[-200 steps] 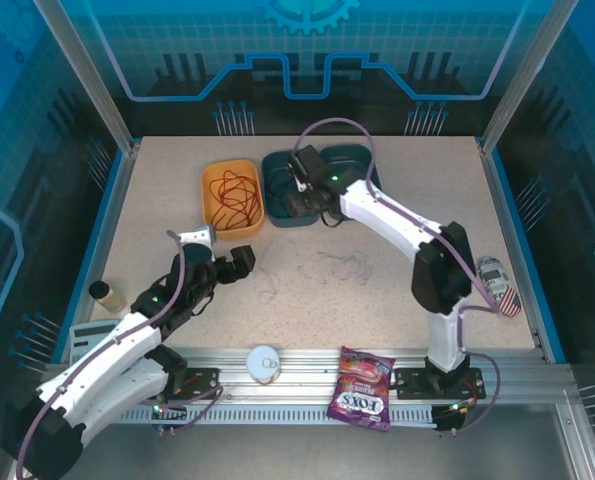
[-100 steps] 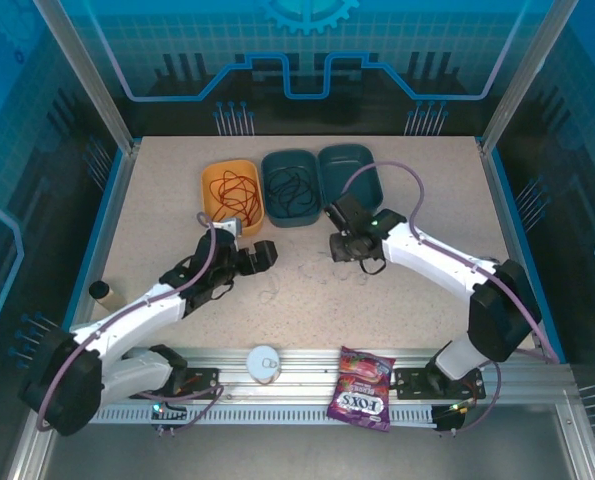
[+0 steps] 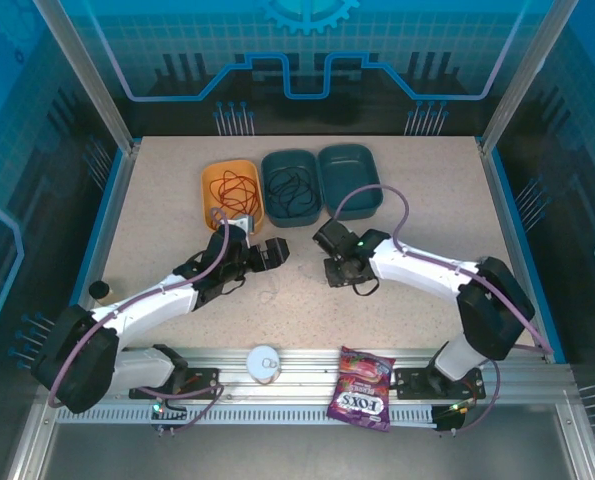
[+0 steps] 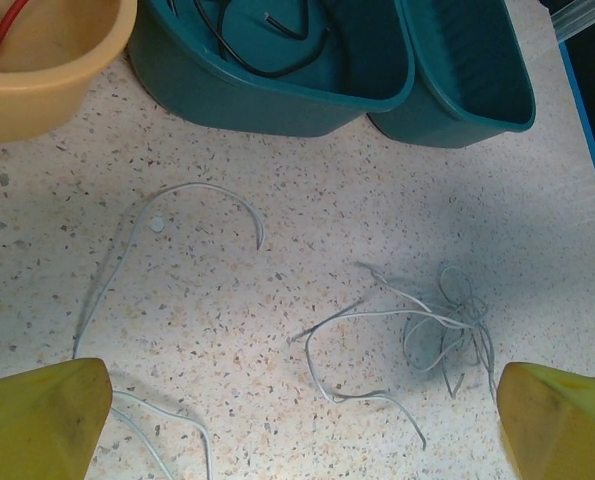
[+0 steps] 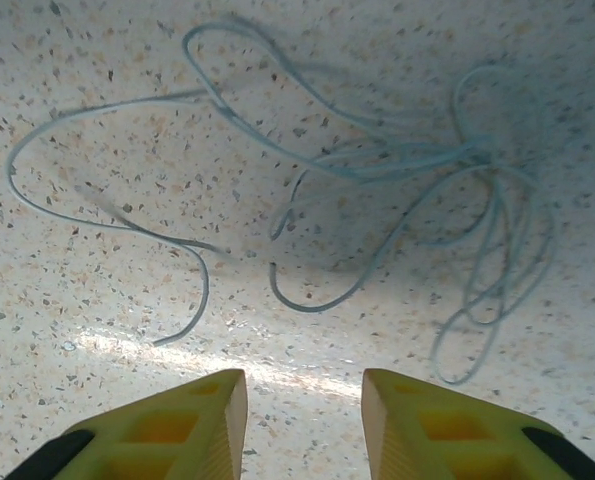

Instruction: Untangle the cables

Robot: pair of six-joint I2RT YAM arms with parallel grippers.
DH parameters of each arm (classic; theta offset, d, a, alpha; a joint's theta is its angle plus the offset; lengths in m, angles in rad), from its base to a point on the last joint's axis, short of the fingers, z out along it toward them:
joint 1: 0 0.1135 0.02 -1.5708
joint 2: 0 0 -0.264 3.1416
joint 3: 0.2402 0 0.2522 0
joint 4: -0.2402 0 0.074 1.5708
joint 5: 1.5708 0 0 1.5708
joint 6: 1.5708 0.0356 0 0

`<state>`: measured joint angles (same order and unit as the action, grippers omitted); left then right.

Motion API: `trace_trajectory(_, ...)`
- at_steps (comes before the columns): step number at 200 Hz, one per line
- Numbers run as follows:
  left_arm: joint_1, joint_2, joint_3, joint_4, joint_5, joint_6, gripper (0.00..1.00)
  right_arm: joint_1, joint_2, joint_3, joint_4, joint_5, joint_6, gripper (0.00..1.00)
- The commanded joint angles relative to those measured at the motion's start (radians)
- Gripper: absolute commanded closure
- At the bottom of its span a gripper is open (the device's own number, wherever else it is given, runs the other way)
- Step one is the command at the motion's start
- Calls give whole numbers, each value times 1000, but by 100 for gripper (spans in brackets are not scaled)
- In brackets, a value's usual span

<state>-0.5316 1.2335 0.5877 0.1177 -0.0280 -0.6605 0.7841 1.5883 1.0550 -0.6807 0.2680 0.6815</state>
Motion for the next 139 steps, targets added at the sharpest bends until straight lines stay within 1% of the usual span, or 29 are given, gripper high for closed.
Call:
trace_trajectory(1,-9,1,20,25,19,-22,1,17,50,12,22,-11,17,66)
trace_trajectory(43,-10,-11,11,19,16,-22,1,9,135,50,14,65,-5,70)
trace_trajectory(69,-9,-18,3,18,9,-22,1,6,181,58,39,65,-10,75)
trace_trajectory(78,-9,-20,2,15,7,-20,1,2,194,60,49,59,-10,78)
trace_trajectory(86,-9,-22,3,14,7,-20,1,1,200,63,51,58,-6,84)
trace_trajectory(106,-9,-30,3,5,5,-12,1,0,194,70,50,59,-11,91)
trace_trajectory(129,-9,-40,-1,-4,-1,-2,1,0,147,75,41,66,-44,98)
trace_trajectory(139,-9,-46,-3,-4,-2,2,1,3,119,81,32,64,-64,100)
